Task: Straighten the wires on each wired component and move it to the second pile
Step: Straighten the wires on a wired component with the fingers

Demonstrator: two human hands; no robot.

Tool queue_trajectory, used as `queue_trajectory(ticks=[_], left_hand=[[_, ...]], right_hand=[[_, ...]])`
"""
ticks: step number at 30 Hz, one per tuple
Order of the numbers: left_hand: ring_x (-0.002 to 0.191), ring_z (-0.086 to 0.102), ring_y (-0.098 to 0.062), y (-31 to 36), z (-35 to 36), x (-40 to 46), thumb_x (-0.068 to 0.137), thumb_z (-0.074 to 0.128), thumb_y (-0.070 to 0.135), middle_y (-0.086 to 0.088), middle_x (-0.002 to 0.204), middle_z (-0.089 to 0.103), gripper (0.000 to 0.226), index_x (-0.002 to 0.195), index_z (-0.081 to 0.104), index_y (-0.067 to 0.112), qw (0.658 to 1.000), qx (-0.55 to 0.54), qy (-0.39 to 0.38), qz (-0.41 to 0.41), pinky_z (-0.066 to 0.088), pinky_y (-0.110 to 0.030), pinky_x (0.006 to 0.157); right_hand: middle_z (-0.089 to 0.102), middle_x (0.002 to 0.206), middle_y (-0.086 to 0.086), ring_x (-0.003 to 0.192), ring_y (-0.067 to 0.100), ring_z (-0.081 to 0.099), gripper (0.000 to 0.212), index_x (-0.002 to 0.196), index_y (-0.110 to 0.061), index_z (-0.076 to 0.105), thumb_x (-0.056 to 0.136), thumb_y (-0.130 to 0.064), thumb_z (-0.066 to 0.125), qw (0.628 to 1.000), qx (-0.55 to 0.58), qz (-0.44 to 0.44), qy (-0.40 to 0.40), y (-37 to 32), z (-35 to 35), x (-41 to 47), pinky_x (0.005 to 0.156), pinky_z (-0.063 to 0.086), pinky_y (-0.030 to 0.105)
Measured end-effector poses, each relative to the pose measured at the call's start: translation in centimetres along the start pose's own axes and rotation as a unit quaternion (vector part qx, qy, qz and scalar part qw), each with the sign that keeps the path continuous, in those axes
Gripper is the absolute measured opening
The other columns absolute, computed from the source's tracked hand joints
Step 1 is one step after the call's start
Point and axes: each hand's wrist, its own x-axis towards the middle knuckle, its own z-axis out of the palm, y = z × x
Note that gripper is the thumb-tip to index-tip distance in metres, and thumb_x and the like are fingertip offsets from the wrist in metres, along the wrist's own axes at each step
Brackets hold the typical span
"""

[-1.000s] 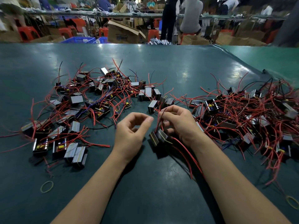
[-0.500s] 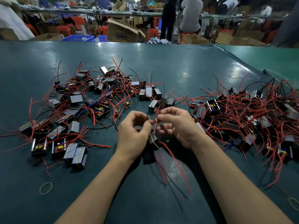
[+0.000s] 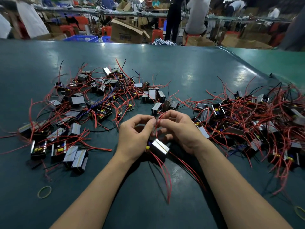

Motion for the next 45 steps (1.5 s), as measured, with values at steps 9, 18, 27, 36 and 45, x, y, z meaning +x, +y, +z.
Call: queue_trajectory(ticks=[9,18,27,36,45], left_hand=[[0.074,0.071,-0.013,-0.1,-0.5,0.2,0.088,0.070,0.009,0.001,0.079,0.075,0.012,0.085,0.075,0.019,1.000,-0.004,-0.020,-0.016,0.056,-0.024,0.068],[0.060,0.065,-0.009,-0.4,-0.4,0.2,0.080,0.076,0.004,-0.004,0.070,0.074,0.010,0.077,0.077,0.014,0.998,-0.041,-0.014,-0.054,0.051,-0.019,0.057],[0.055,0.058,-0.008,-0.2,-0.4,0.1,0.083,0.073,0.013,0.003,0.068,0.071,0.009,0.082,0.076,0.021,0.996,-0.049,-0.032,-0.060,0.047,-0.020,0.052],[0.053,0.058,-0.009,0.7,-1.2,0.2,0.088,0.054,0.035,-0.013,0.082,0.075,0.034,0.101,0.070,0.008,0.978,-0.123,-0.131,-0.108,0.046,-0.017,0.048],[0.056,0.045,-0.014,0.6,-1.1,0.5,0.102,0.042,0.021,-0.001,0.066,0.049,0.035,0.098,0.073,0.007,0.972,-0.149,-0.108,-0.144,0.043,-0.025,0.054]], right_hand=[[0.070,0.075,0.006,0.059,0.019,0.067,0.009,0.088,-0.010,0.064,0.091,-0.001,0.062,0.998,-0.040,-0.053,-0.003,0.2,0.2,-0.1,0.044,0.050,0.025],[0.070,0.068,0.004,0.052,0.015,0.063,0.015,0.082,-0.007,0.064,0.092,0.001,0.057,0.996,-0.069,-0.054,0.030,0.5,0.6,0.1,0.041,0.049,0.024],[0.070,0.071,0.006,0.050,0.018,0.064,0.014,0.090,-0.009,0.063,0.092,0.002,0.054,0.998,-0.030,-0.039,0.038,0.2,0.1,0.1,0.042,0.050,0.024],[0.070,0.066,0.006,0.045,0.013,0.061,0.012,0.096,-0.011,0.061,0.096,-0.003,0.052,0.996,-0.044,-0.055,0.051,0.0,0.3,-0.1,0.039,0.047,0.022],[0.071,0.070,0.007,0.048,0.012,0.060,0.017,0.085,-0.014,0.066,0.095,-0.006,0.056,0.993,-0.071,-0.083,0.047,-0.2,0.6,-0.4,0.040,0.043,0.020]])
